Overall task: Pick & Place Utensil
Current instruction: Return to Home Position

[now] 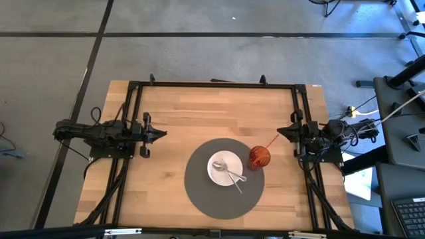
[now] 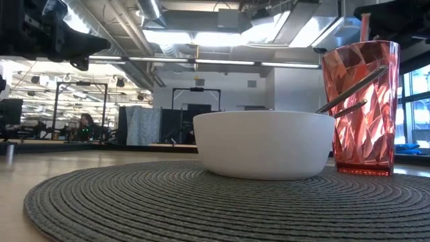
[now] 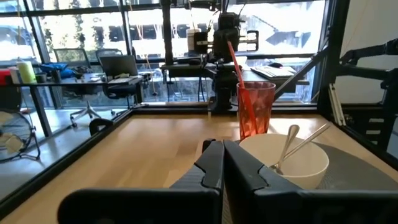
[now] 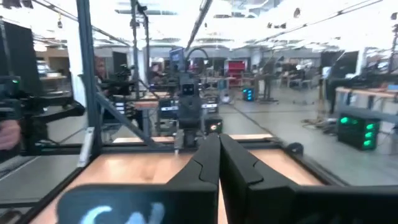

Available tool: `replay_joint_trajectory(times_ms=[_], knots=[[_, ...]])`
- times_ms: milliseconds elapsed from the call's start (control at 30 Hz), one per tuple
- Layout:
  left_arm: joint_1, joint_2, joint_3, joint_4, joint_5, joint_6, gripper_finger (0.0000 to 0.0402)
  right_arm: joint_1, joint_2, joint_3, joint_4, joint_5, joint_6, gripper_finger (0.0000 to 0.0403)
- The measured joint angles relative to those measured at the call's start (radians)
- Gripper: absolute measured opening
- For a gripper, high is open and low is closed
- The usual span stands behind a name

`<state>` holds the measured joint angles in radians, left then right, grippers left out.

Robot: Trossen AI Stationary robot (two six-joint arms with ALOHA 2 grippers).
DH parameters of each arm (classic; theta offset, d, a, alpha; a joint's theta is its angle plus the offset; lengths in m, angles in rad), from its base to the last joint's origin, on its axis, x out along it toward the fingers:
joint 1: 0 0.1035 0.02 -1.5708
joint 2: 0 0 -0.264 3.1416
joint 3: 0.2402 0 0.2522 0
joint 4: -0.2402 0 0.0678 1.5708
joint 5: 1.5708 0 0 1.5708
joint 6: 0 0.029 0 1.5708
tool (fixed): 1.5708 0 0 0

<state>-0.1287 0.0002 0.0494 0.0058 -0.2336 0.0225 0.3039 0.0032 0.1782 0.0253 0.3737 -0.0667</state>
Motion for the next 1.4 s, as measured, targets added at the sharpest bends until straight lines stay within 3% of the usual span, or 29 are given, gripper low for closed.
replay_joint_trajectory(times_ms=[100, 233, 333, 400, 533, 600, 900, 1133, 1400], knots=[[0.0, 0.0, 0.0, 0.004, 0.0, 0.017, 0.0002, -0.014, 0.0, -0.002, -0.003, -0.02, 0.007, 0.0001], [0.0, 0.0, 0.0, 0.021, 0.018, 0.021, 0.0001, -0.019, 0.0, 0.005, 0.041, -0.212, 0.006, 0.0001], [0.0, 0.0, 0.0, 0.021, 0.025, 0.025, 0.0001, -0.019, 0.001, 0.033, 0.097, -0.279, 0.007, 0.0001], [0.0, 0.0, 0.0, 0.021, 0.024, 0.038, 0.0002, -0.019, 0.001, 0.06, 0.103, -0.269, -0.007, 0.0001], [0.0, 0.0, 0.0, 0.018, 0.026, 0.078, 0.0001, -0.021, 0.006, 0.115, 0.016, -0.086, -0.07, 0.0001], [0.0, 0.0, 0.0, 0.001, 0.036, 0.094, 0.0001, -0.023, 0.015, 0.118, -0.024, -0.061, -0.072, 0.0001], [0.05, 0.0, 0.0, -0.082, 0.055, 0.088, 0.0002, -0.114, 0.036, 0.036, -0.022, -0.067, 0.066, 0.0], [0.135, 0.0, -0.006, -0.079, 0.169, 0.104, 0.0002, -0.258, 0.04, -0.009, 0.0, -0.09, 0.139, 0.0], [0.219, 0.0, -0.007, -0.081, 0.258, 0.095, 0.0002, -0.388, 0.04, -0.115, 0.048, -0.21, 0.188, 0.0]])
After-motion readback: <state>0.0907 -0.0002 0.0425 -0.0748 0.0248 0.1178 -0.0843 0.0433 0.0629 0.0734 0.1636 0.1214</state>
